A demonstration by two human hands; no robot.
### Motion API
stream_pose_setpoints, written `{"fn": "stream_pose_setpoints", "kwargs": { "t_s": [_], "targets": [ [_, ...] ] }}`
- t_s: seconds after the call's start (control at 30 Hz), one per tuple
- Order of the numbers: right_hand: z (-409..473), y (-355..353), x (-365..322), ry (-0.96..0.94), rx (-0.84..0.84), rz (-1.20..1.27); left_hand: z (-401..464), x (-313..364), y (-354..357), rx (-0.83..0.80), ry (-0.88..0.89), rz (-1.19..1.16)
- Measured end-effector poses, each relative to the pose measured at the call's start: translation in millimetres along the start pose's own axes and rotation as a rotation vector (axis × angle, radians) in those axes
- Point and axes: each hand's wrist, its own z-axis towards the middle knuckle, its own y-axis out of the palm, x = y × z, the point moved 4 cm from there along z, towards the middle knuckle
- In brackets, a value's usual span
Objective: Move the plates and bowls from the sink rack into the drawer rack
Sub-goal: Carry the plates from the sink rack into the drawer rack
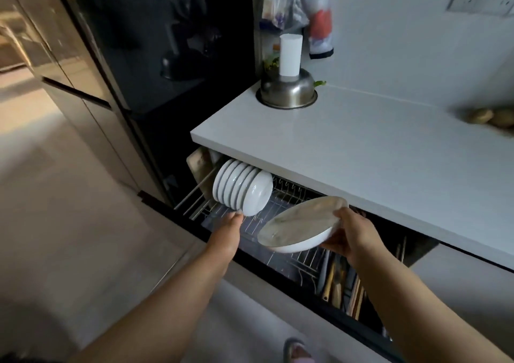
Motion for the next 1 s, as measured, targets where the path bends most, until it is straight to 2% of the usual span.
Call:
{"fn": "stream_pose_setpoints", "kwargs": {
  "t_s": [0.13, 0.23, 0.37, 0.53, 0.73, 1.0],
  "targets": [
    [52.6, 36.0, 18.0, 0.04, -0.011, -0.126, 41.3, -10.6, -10.7, -0.038, 0.077, 0.167],
    [91.6, 61.5, 30.5, 0.047, -0.028, -0.282, 75.2, -23.2, -17.8, -0.002, 0.098, 0.318],
    [137.2, 88.9, 42.6, 0.078, -0.053, -0.419, 112.4, -43.7, -18.3, 0.031, 0.089, 0.642],
    [183.4, 114.5, 49.4, 0.097, -0.044, -0.522, 148.6, -59.3, -17.5, 0.028, 0.175, 0.949],
    [222.8, 142.9, 45.4, 0.076, -0.02, -0.725, 173.5, -65.6, -23.9, 0.012, 0.255, 1.09],
    [253.4, 166.2, 38.8, 0.102, 0.006, -0.798, 175.2, -67.6, -26.8, 0.015, 0.272, 1.083]
  ]
}}
